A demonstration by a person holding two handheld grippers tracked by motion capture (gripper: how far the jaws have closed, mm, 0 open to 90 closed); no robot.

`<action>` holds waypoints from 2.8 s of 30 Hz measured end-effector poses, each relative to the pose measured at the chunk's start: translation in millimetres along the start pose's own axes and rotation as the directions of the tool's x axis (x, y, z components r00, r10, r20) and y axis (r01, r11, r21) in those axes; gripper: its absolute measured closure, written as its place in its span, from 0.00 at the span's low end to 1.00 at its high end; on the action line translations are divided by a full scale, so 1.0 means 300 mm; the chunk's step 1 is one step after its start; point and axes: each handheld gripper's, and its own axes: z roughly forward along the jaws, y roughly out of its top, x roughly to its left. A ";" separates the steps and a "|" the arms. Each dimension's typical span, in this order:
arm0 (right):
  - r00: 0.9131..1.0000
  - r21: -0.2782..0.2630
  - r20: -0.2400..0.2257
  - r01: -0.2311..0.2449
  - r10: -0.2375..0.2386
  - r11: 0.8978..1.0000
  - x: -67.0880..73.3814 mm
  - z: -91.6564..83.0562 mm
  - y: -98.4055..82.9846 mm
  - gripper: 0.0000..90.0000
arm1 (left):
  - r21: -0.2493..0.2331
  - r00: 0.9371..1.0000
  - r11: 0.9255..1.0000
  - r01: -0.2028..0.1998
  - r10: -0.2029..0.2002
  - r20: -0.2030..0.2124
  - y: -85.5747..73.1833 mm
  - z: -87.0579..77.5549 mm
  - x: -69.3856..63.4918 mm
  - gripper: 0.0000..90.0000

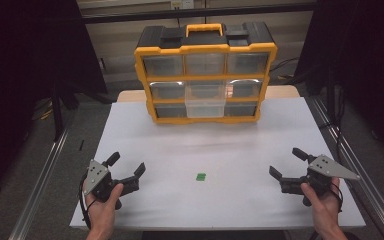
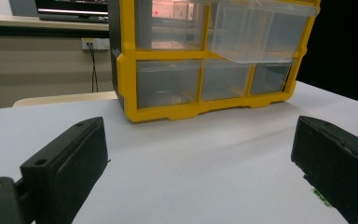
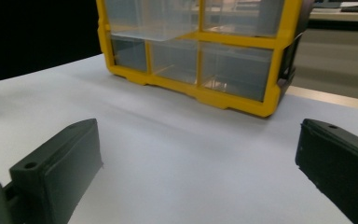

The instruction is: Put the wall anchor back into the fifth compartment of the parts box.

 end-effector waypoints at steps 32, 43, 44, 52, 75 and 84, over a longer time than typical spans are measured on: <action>0.934 0.271 -0.351 0.026 0.074 0.962 0.117 0.179 0.024 0.01 | 0.014 1.000 1.000 -0.016 0.015 0.025 0.008 -0.005 0.001 0.03; 0.874 0.409 -0.484 0.174 0.051 0.896 0.203 0.303 0.063 0.02 | 0.014 1.000 1.000 -0.008 0.008 0.023 0.003 0.001 -0.003 0.03; 0.872 0.413 -0.486 0.179 0.050 0.893 0.209 0.314 0.068 0.02 | 0.017 1.000 1.000 -0.008 0.008 0.014 0.004 -0.001 -0.005 0.03; 0.848 0.458 -0.526 0.210 0.073 0.864 0.244 0.407 0.096 0.04 | 0.025 0.999 0.999 -0.032 0.032 0.030 0.008 -0.006 -0.007 0.04; 0.743 0.531 -0.668 0.451 0.028 0.717 0.308 0.638 0.135 0.40 | 0.027 0.998 0.998 -0.051 0.050 0.045 0.007 -0.002 -0.013 0.04; 0.723 0.555 -0.691 0.530 0.000 0.641 0.336 0.708 0.146 0.60 | 0.034 0.997 0.998 -0.058 0.056 0.044 0.009 -0.002 -0.005 0.04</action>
